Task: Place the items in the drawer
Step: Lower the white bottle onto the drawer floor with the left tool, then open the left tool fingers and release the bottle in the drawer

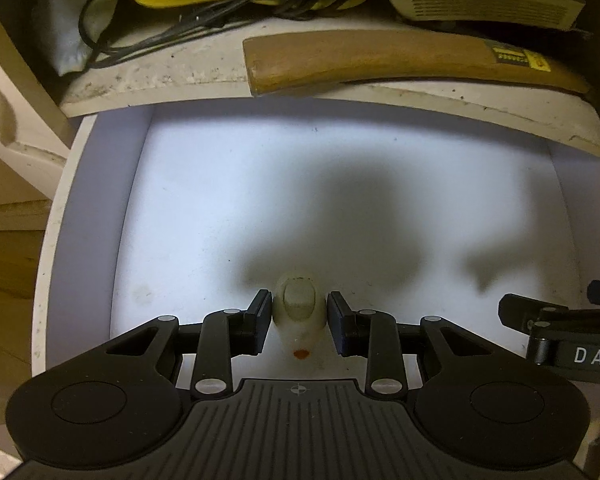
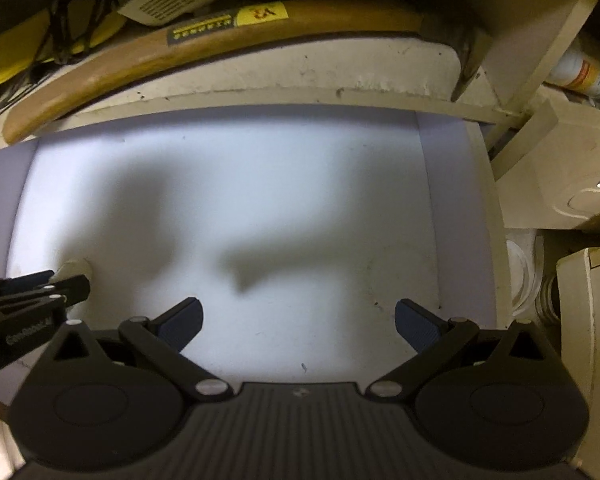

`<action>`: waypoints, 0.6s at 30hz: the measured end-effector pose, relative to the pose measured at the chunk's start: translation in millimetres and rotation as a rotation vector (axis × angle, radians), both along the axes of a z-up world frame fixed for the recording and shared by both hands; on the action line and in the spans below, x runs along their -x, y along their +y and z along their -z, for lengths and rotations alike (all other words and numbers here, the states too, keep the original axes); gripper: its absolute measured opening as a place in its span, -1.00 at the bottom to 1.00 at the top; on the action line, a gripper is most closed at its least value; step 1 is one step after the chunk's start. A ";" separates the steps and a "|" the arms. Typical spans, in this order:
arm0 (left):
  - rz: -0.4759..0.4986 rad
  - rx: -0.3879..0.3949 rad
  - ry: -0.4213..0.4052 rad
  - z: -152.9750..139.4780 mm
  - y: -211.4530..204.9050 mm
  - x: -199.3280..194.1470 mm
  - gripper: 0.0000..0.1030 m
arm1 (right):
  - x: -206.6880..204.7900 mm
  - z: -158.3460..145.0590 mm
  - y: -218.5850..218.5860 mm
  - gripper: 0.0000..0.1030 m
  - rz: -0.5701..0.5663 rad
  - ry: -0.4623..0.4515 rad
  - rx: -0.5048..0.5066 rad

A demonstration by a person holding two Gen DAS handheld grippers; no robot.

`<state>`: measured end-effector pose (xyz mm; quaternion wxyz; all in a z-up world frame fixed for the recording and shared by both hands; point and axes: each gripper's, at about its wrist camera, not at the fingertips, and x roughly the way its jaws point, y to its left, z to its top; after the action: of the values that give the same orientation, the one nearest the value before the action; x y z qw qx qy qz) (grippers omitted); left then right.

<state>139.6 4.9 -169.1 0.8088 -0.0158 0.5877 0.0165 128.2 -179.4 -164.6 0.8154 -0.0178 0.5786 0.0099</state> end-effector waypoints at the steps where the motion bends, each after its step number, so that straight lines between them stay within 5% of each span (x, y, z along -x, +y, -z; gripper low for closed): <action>1: -0.001 -0.001 0.007 2.7 0.2 -0.8 -0.43 | -0.6 1.3 0.3 0.99 0.001 0.002 0.000; 16: 0.030 -0.033 0.034 12.1 -5.3 -3.0 -0.42 | -2.5 9.5 3.1 0.99 -0.001 0.019 0.009; 18: 0.028 -0.023 0.044 11.7 -6.0 -5.5 -0.22 | -2.2 9.4 2.5 0.99 0.001 0.020 0.012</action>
<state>145.1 -1.1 -180.9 0.7959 0.0023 0.6053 0.0123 130.4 -176.9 -174.0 0.8095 -0.0224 0.5867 0.0061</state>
